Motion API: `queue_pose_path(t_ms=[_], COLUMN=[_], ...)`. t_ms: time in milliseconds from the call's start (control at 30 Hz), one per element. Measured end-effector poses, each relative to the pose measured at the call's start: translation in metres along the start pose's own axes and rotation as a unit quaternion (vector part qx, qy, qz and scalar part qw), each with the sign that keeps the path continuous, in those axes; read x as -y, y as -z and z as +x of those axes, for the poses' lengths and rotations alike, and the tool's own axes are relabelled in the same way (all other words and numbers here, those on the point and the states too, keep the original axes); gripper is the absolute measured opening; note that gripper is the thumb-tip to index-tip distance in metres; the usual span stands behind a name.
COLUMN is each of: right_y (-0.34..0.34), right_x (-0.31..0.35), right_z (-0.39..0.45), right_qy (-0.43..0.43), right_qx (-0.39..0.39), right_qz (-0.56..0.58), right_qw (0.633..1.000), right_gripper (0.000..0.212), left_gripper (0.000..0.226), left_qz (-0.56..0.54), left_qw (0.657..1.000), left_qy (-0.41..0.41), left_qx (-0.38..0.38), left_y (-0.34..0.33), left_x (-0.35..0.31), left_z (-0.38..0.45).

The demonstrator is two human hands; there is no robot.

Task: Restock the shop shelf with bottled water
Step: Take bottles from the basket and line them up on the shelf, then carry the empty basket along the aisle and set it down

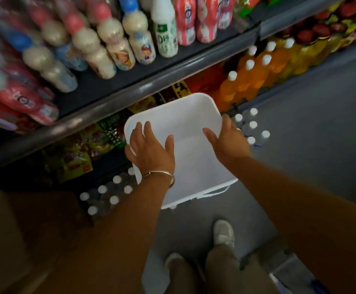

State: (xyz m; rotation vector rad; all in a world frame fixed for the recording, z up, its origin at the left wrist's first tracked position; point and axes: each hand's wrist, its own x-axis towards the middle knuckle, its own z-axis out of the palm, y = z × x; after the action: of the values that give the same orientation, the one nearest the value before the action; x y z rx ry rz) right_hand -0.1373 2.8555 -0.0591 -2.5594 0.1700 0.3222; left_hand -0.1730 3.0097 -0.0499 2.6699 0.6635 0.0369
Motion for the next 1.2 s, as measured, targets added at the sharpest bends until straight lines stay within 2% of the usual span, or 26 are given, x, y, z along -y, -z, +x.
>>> queue_pose_path(t_ms=[200, 333, 467, 567, 833, 1033, 1200], right_y=[-0.010, -0.004, -0.009, -0.012, -0.006, 0.025, 0.086], right_x=[0.002, -0.001, -0.004, -0.006, -0.006, -0.004, 0.002], right_z=[0.008, 0.009, 0.019, 0.025, 0.018, 0.007, -0.008], right_qy=[-0.099, -0.058, -0.026, -0.035, -0.070, -0.101, -0.172], right_qx=[0.005, 0.083, 0.101, 0.107, 0.078, 0.076, 0.023], right_qz=[-0.008, -0.118, -0.214, -0.223, -0.177, -0.157, 0.020], right_qw=[0.995, 0.988, 0.971, 0.968, 0.979, 0.979, 0.985], right_gripper=[0.056, 0.042, 0.056, 0.058, 0.049, 0.054, 0.045], left_gripper=[0.080, 0.079, 0.063, 0.053, 0.041, 0.040, 0.038], left_qz=[-0.025, -0.066, -0.108, -0.125, -0.145, -0.158, -0.183], left_qw=[0.993, 0.977, 0.960, 0.950, 0.949, 0.953, 0.955], left_qy=[0.112, 0.204, 0.257, 0.286, 0.278, 0.257, 0.231], left_qx=[-0.010, 0.004, 0.018, 0.023, 0.031, 0.032, 0.040], left_y=[-0.017, -0.016, -0.018, -0.013, -0.003, 0.023, 0.048], left_x=[0.023, 0.028, 0.029, 0.026, 0.022, -0.002, -0.044], left_z=[0.002, 0.006, 0.014, 0.018, 0.016, 0.013, 0.016])
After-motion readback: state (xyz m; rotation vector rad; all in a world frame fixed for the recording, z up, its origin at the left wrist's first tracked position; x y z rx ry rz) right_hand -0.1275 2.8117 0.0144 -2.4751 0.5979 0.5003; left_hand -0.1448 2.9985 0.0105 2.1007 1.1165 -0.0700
